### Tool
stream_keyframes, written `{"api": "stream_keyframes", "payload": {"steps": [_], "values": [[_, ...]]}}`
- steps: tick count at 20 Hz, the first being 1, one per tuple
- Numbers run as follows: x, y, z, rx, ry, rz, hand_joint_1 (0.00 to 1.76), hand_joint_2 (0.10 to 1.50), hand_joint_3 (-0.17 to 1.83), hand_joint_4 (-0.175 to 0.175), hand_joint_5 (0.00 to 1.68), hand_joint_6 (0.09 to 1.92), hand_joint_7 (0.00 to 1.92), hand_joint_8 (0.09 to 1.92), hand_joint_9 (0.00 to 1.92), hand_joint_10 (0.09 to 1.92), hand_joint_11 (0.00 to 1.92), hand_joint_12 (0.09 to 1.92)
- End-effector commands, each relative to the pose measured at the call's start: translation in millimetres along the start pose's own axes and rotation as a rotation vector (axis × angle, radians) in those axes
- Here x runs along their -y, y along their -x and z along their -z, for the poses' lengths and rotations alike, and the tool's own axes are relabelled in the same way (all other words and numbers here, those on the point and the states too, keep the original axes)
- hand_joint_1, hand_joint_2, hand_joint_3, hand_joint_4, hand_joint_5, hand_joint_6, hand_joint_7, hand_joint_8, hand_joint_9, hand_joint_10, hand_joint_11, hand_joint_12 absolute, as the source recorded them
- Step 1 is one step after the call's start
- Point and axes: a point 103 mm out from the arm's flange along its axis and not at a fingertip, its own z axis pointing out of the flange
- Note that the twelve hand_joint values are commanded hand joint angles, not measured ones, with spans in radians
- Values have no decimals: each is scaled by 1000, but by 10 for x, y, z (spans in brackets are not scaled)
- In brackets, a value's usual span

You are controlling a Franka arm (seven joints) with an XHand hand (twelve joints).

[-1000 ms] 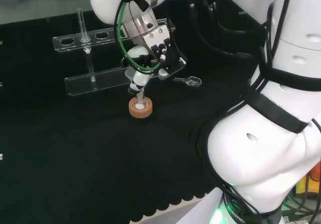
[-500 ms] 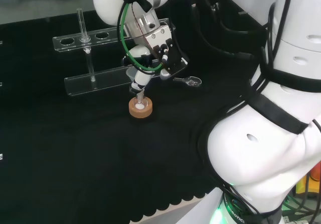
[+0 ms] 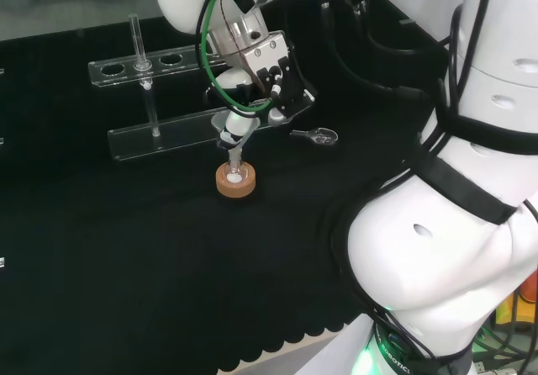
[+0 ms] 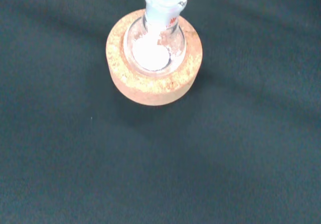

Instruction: Remove the funnel from the round-bottom flask.

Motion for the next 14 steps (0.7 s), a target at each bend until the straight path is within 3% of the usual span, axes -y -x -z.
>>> {"api": "stream_keyframes", "payload": {"steps": [1, 8, 11, 14], "values": [[-44, 47, -54, -23, -43, -6, 672, 688, 455, -31, 125, 87, 0, 424, 165, 799, 272, 1465], [-95, 50, -121, -40, -62, 9, 669, 689, 452, -29, 126, 87, 0, 421, 199, 814, 285, 1464], [-120, 44, -156, -39, -70, 13, 669, 690, 453, -28, 156, 87, 0, 459, 304, 783, 334, 1435], [-119, 28, -154, -11, -28, 11, 674, 689, 467, -31, 264, 87, 52, 603, 478, 698, 393, 1394]]}}
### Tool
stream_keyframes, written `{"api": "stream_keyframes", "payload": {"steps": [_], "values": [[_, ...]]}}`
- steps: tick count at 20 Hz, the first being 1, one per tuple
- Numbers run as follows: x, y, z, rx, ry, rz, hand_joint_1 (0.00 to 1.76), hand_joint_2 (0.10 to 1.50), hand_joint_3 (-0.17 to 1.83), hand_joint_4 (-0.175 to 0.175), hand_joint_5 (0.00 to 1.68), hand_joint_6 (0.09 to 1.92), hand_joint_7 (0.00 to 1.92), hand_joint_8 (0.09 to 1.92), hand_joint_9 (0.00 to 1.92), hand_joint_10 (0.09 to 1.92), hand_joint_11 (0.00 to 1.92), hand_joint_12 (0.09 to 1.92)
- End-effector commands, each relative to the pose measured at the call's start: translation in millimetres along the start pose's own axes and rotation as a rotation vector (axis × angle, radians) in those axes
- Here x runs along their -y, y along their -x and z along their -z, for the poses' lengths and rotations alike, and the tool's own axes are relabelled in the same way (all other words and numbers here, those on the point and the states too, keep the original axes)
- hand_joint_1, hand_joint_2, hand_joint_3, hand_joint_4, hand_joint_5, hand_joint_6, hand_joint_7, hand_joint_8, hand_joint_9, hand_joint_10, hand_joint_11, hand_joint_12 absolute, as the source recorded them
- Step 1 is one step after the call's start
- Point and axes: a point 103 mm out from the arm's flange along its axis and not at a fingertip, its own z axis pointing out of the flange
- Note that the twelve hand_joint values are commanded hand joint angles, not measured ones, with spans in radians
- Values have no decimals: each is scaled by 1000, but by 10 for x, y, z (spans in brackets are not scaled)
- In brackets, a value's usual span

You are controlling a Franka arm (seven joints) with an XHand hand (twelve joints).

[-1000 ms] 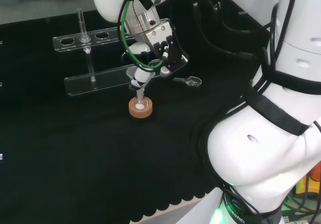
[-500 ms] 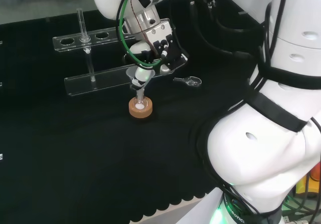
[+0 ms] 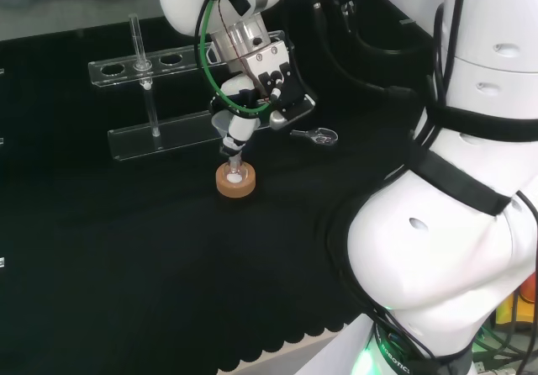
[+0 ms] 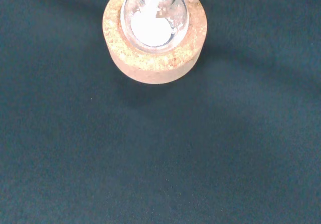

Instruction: Remove the funnel from the round-bottom flask.

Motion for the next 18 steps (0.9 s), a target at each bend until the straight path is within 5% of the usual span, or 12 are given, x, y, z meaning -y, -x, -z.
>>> {"api": "stream_keyframes", "payload": {"steps": [1, 3, 8, 18], "values": [[-4, -20, 5, 45, 58, -5, 677, 689, 473, -32, 316, 87, 104, 640, 537, 669, 417, 1377], [10, -35, 31, 89, 104, -40, 703, 698, 489, -40, 478, 98, 336, 680, 743, 603, 528, 1319], [88, -76, 151, 161, 177, -62, 782, 741, 526, -37, 650, 616, 621, 686, 1034, 470, 740, 1190], [249, -55, 512, 142, 40, -49, 791, 747, 552, -34, 658, 777, 583, 699, 1051, 451, 761, 1170]]}}
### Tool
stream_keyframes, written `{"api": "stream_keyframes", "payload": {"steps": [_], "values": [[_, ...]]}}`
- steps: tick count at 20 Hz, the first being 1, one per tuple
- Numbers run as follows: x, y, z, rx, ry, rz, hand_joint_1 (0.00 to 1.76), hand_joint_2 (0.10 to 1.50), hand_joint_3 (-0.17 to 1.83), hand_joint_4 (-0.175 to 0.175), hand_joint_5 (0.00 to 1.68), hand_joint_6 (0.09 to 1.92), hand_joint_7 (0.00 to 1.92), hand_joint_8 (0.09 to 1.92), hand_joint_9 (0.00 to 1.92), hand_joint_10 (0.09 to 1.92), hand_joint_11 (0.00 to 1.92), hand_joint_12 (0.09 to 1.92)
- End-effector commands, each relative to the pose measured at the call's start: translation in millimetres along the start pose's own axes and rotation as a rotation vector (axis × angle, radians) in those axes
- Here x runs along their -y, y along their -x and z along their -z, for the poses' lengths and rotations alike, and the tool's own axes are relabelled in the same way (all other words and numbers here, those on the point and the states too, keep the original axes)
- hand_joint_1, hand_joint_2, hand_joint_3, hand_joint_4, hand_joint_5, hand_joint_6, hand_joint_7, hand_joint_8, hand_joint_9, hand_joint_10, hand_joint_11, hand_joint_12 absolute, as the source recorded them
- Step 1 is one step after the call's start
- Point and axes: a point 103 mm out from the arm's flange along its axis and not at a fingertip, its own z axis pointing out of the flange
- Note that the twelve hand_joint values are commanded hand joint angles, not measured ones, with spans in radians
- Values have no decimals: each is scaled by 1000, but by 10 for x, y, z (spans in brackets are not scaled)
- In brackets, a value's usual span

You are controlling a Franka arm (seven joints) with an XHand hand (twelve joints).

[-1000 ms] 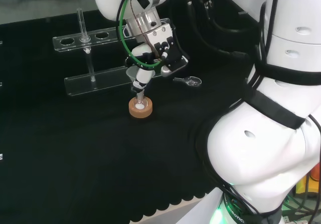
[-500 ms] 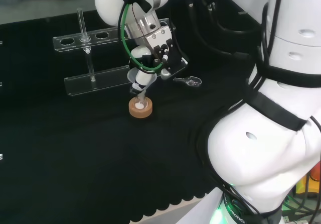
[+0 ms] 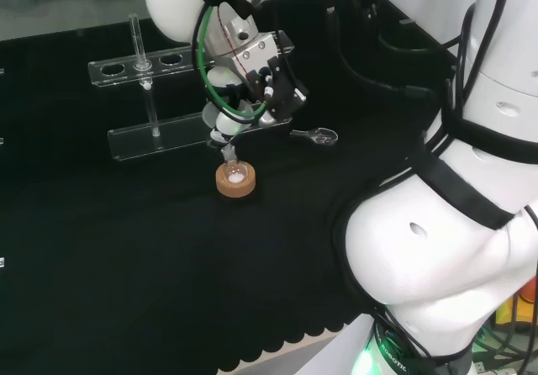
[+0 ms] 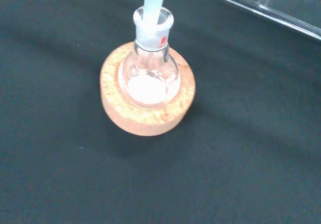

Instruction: Remove the funnel from the round-bottom flask.

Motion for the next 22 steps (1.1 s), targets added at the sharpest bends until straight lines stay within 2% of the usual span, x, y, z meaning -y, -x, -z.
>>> {"api": "stream_keyframes", "payload": {"steps": [1, 4, 14, 22], "values": [[72, 207, 253, 23, -126, 6, 787, 747, 553, -33, 656, 781, 575, 700, 1047, 451, 755, 1172], [116, 235, 355, 29, -145, 1, 771, 746, 559, -30, 643, 797, 553, 708, 1034, 456, 718, 1192], [261, 352, 688, 69, -143, -49, 753, 744, 567, -31, 622, 810, 539, 718, 1009, 470, 682, 1216], [336, 676, 942, 47, -126, -113, 746, 743, 569, -31, 617, 816, 533, 721, 998, 483, 672, 1224]]}}
